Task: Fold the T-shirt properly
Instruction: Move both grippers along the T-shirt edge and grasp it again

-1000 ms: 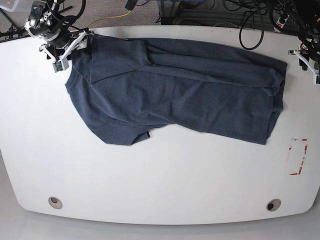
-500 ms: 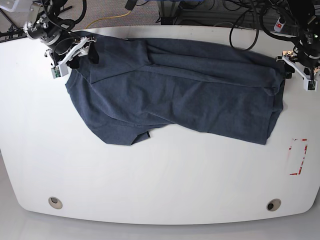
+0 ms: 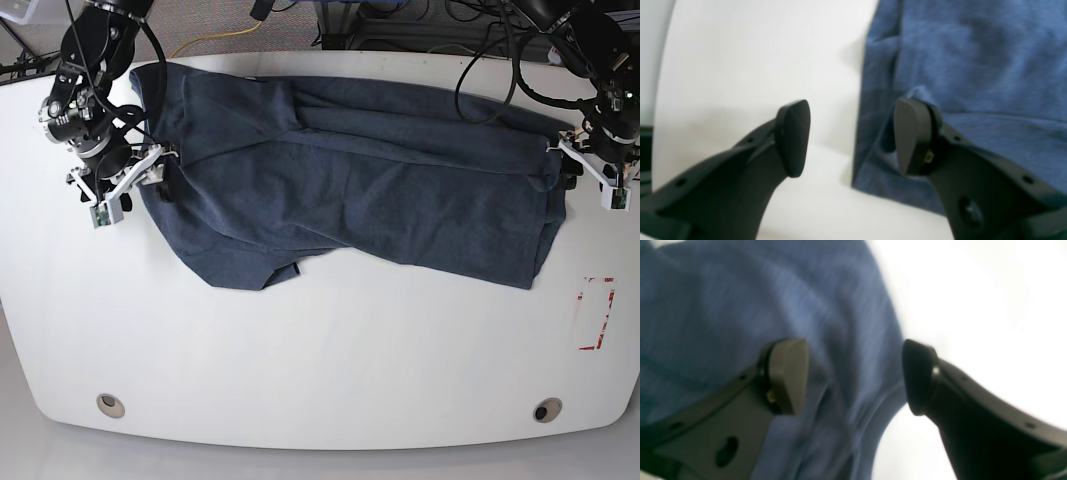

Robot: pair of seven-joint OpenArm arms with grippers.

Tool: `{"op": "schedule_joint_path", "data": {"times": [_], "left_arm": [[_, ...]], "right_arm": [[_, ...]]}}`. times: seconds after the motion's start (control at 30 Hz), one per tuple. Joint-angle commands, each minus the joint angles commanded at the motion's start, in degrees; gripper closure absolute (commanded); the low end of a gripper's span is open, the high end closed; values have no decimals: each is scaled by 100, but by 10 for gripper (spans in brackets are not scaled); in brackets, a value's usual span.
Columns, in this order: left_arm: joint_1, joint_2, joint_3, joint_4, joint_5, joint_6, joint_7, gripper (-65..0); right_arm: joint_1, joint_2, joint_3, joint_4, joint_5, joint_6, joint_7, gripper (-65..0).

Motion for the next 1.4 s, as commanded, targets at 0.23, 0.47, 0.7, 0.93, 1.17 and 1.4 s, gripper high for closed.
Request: {"op": "schedule_joint_path", "data": {"times": [0.23, 0.47, 0.7, 0.93, 1.17, 1.4], "left_arm": [[9, 0, 35, 0, 0, 0, 0, -372], [9, -9, 35, -18, 0, 0, 0, -372], [-53, -9, 35, -18, 0, 0, 0, -372], [-536, 0, 35, -18, 527, 0, 0, -376], [-1125, -18, 396, -466, 835, 0, 9, -378], [-1996, -18, 589, -1565, 1292, 13, 9, -426]], "right_arm": [[1169, 237, -9, -1723, -651, 475, 0, -425], [1486, 299, 9, -2927, -642, 936, 26, -423], [1451, 18, 9, -3024, -659, 936, 35, -422], [1451, -176, 9, -3033, -695, 936, 229, -217], [1451, -193, 0, -3042, -695, 936, 264, 0], [1442, -167, 0, -3033, -695, 936, 264, 0]]}}
